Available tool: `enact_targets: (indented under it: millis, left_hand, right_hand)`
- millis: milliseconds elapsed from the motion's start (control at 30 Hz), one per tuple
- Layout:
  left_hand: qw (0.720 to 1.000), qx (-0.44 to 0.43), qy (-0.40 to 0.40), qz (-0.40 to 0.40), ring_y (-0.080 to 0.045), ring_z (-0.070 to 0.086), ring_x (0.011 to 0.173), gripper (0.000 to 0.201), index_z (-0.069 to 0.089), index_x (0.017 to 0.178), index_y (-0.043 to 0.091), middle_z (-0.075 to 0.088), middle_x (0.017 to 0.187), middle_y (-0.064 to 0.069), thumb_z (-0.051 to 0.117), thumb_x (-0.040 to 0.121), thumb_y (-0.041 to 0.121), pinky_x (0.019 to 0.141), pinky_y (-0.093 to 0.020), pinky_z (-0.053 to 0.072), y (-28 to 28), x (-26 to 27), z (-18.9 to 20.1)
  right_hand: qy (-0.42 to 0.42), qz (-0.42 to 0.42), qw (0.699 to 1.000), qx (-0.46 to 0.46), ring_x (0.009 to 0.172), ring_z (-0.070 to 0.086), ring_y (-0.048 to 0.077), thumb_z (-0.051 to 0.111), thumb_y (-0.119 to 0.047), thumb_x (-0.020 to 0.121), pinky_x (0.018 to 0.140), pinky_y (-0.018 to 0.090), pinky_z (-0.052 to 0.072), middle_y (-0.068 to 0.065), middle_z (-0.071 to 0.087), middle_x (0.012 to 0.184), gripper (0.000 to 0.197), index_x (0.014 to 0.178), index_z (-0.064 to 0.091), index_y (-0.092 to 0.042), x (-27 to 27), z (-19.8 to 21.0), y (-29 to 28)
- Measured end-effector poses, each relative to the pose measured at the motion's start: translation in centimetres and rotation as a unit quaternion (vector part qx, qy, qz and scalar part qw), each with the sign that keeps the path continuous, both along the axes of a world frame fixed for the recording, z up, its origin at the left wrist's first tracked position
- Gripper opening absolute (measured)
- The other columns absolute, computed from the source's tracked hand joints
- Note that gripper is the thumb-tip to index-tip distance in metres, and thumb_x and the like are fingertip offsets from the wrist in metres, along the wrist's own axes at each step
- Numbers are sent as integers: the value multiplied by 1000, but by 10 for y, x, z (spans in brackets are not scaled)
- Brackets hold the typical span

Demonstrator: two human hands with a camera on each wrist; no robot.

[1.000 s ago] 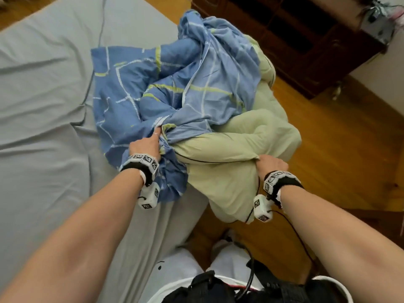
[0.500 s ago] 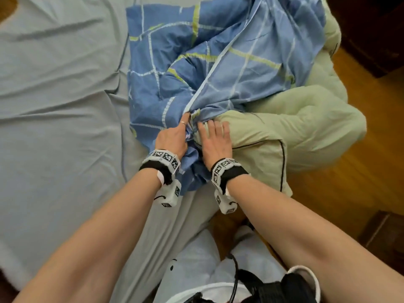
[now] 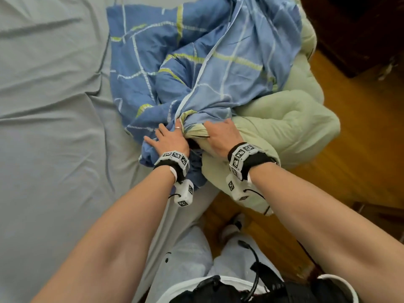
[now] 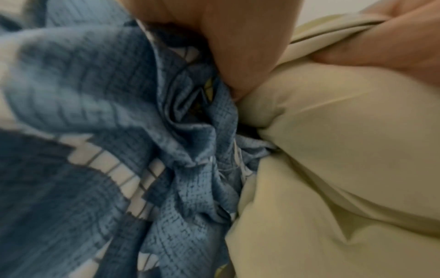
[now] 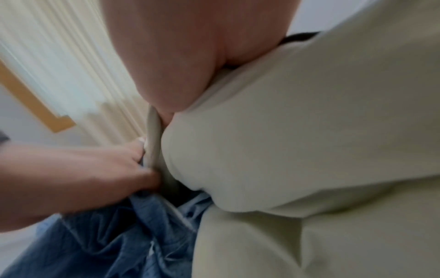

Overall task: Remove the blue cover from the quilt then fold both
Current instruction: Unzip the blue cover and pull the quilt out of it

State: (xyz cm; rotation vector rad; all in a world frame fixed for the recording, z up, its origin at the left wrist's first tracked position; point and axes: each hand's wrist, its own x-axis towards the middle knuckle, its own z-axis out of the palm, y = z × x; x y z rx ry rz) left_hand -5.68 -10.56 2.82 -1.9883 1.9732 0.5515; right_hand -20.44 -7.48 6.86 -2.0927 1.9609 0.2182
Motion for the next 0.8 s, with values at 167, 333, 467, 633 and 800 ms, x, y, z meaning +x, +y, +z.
enact_targets:
  millis: [167,333,467,633,800]
  left_hand:
    - [998,-30,-33,-51,-39,28,138,55,19,149,47,15,156,-22,25,103,18,110,-71,4,-10,15,4]
    - [991,-64,-30,-111,-36,50,118,60,17,150,45,47,132,-18,27,101,13,107,-59,26,-20,13,9]
    - [984,-50,-32,-166,-34,52,116,63,3,152,41,57,122,-16,26,100,13,101,-53,34,-31,6,10]
    - [986,-49,-46,-150,-37,46,122,59,6,152,39,52,130,-21,26,101,17,100,-53,35,-46,13,16]
    - [994,-36,-1,-107,-40,49,116,70,13,149,35,55,121,-23,50,91,22,95,-49,39,-31,3,26]
  right_hand:
    - [42,-68,997,-16,82,63,31,47,-10,84,82,38,30,9,69,85,21,102,54,-19,-56,32,31]
    - [84,-167,982,-40,83,63,30,50,-17,86,81,40,29,8,69,85,20,104,57,-20,-101,47,79]
    - [119,-205,971,-27,80,61,28,50,-17,86,84,38,31,6,68,84,23,108,57,-22,-130,53,112]
    - [152,-274,949,3,76,60,24,42,-23,92,80,36,33,2,68,82,12,98,52,-25,-168,53,147]
    - [66,-401,913,41,116,56,29,53,-11,88,101,41,33,9,63,120,35,122,51,-19,-124,32,103]
